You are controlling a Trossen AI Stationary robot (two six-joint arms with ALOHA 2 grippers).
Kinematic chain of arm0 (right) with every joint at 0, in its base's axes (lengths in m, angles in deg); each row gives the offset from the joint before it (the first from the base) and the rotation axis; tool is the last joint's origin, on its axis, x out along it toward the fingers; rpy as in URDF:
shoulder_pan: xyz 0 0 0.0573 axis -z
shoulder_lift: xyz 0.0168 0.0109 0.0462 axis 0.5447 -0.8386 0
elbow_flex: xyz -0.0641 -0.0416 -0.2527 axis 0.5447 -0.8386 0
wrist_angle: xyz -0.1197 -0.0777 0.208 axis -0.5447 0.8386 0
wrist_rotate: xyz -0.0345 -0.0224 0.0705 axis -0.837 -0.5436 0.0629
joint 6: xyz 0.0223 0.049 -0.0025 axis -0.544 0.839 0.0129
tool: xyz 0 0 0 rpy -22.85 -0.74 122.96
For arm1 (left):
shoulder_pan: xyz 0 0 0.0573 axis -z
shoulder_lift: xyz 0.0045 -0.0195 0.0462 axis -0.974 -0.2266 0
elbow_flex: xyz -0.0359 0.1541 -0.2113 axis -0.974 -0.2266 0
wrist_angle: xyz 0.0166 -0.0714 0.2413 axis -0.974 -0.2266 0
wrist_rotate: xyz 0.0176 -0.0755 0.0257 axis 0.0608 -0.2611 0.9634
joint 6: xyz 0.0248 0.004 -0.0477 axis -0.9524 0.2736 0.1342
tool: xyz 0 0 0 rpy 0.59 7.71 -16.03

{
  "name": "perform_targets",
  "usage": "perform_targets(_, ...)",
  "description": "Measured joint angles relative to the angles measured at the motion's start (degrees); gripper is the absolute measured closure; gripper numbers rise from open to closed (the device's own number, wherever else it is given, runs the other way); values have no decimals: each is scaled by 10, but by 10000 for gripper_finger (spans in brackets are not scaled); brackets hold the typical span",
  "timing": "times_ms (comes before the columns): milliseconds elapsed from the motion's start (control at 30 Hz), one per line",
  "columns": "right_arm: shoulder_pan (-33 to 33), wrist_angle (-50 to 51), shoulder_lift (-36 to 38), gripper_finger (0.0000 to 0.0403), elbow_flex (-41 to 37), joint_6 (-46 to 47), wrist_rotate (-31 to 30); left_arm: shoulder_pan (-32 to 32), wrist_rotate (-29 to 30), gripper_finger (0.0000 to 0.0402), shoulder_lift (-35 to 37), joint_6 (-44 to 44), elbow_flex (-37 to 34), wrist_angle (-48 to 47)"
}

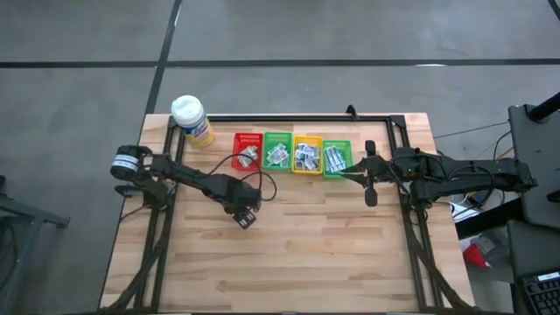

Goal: Pick & Place First Aid Supplies
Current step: Put the green bandage into the red bin

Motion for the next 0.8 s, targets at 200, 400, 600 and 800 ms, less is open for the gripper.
perform_targets(200, 0, 0, 0, 351, 0, 0, 0, 0, -6, 268, 1, 4, -1, 15)
perform_targets(400, 0, 0, 0, 351, 0, -1, 0, 0, -9, 338, 0, 10, -1, 28)
perform_targets(600, 0, 0, 0, 351, 0, 0, 0, 0, -11, 397, 0, 12, -1, 32)
perform_targets(800, 0, 0, 0, 351, 0, 0, 0, 0, -12, 401, 3, 7, -1, 30)
